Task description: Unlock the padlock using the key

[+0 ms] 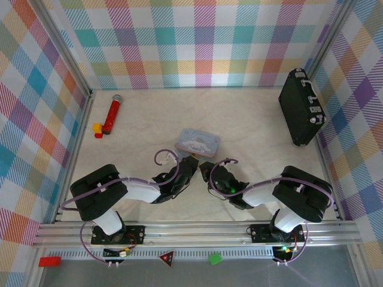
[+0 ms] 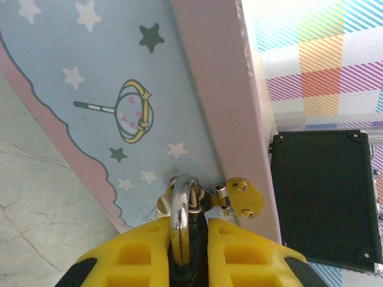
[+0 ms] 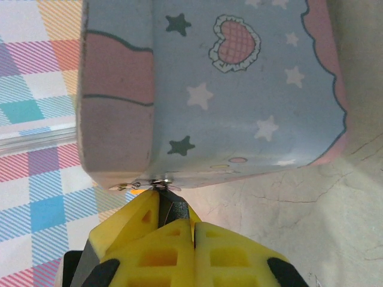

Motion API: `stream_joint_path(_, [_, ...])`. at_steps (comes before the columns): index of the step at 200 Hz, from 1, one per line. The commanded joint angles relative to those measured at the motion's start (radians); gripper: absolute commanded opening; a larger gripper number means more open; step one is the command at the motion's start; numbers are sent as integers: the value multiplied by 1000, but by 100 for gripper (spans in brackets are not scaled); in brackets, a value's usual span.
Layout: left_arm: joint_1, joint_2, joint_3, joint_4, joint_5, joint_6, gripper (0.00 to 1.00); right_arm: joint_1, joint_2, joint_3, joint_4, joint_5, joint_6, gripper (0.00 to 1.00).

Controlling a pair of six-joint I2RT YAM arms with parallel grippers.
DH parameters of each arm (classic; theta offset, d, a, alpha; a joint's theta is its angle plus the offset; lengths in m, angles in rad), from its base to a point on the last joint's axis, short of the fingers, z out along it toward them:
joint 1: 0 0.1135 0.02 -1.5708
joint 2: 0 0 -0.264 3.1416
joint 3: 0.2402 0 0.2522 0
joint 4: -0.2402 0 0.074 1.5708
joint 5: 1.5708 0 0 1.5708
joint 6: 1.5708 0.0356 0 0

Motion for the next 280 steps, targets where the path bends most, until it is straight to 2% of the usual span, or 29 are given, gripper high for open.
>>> stream_joint_path(1, [-91, 23, 79, 206, 361, 5, 0, 45, -32, 145, 94, -124, 20, 0])
stream_joint_path(41, [-93, 37, 58, 270, 344, -9, 0, 47, -25, 177, 51, -118, 42, 0])
stream_joint_path(65, [-87, 39, 58, 282, 367, -3, 0, 41, 4, 164, 149, -154, 3, 0])
stream_joint_path(92, [-70, 38, 32, 300, 391, 1, 0, 21, -21, 84, 64, -199, 36, 0])
stream_joint_path(106, [-69, 47, 18, 253, 403, -12, 0, 6, -16, 21, 118, -214, 22, 0])
stream_joint_path(139, [-65, 133, 26, 316, 475, -25, 2, -3, -41, -42, 80, -260, -3, 0])
stream_joint_path(165, [-67, 209, 50, 364, 524, -48, 8, -15, -31, -65, 83, -289, -13, 0])
stream_joint_path(186, [-71, 220, 30, 382, 508, -59, 15, -24, -17, -90, 85, -298, -11, 0])
stream_joint_path(224, [-53, 184, 2, 371, 496, -37, 28, -28, -21, -141, 119, -286, -15, 0])
stream_joint_path(280, [4, 70, -83, 289, 449, -12, 49, -54, -124, -174, -27, -250, -39, 0])
